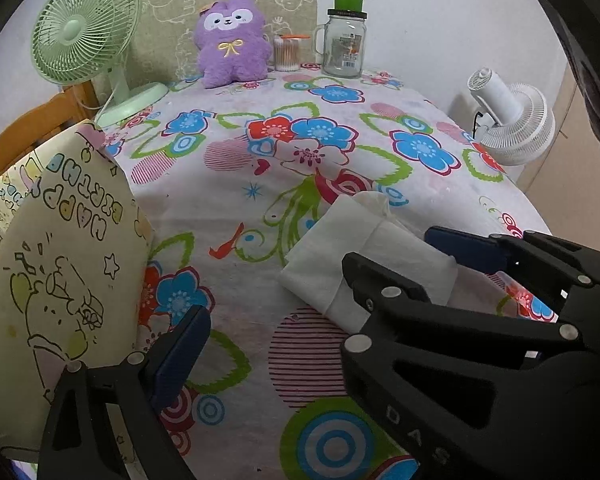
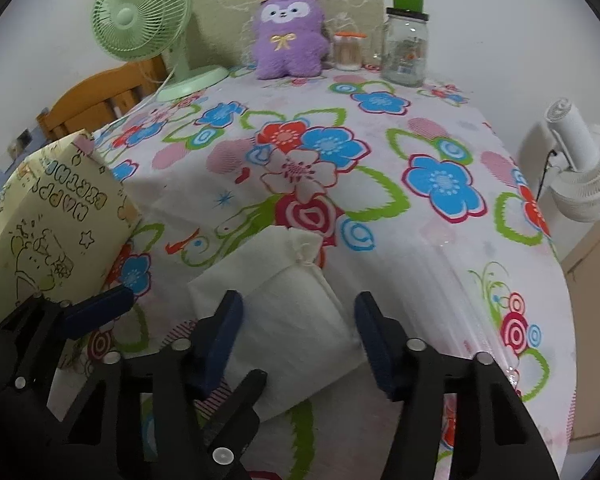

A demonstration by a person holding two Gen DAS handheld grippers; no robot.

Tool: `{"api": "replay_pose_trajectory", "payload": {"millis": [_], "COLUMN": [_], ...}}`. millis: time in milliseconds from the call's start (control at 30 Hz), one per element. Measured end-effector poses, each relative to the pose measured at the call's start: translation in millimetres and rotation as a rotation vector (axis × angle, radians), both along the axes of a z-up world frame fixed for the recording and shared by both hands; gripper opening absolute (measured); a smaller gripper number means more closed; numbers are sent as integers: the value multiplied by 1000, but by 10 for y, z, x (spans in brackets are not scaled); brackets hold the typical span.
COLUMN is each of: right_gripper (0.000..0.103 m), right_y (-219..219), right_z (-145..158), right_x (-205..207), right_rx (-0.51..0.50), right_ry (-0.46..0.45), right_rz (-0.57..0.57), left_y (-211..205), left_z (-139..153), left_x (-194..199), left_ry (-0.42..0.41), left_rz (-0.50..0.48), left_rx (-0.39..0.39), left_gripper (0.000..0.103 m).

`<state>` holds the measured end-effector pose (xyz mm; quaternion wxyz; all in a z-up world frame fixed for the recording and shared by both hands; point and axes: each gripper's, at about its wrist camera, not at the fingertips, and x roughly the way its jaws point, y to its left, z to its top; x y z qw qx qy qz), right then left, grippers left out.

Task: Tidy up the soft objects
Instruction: 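Grasp the white cloth pouch with the right tool, then grasp the clear plastic tube stack with the left tool while the right tool holds the pouch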

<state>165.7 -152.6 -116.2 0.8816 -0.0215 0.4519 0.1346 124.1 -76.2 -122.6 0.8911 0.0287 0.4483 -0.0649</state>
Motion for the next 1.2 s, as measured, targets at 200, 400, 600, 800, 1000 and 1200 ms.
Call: {"api": "replay_pose_trajectory", "payload": {"millis": [200,400,600,800,1000,1200], "right_gripper": [33,21,20,19,19,19], "right_y": [6,-72,-171,-345,-639,-932], "right_z": [27,44,110,255,394,483], "right_x": [-58,-206,-319,-411,-462,-436], "right_rx": [-43,-46,-38,-38,-14,4], "right_ry": [-31,-56,-92,-139,-176,-200], "right_rz": [7,-20,-57,-112,-195,-266], "left_y": [-3,-57,-145,-286,-493,-731], "left_z": [-6,14,50,158,291,369], "left_x": [-12,-129,-174,-210,-181,-90], "left_ry": [1,-39,-52,-60,-71,-64], "left_rz": [-7,-31,-67,-102,-141,-173], "left_rx": [5,52,70,56,33,-2], "left_gripper": [96,96,96,96,96,96]}}
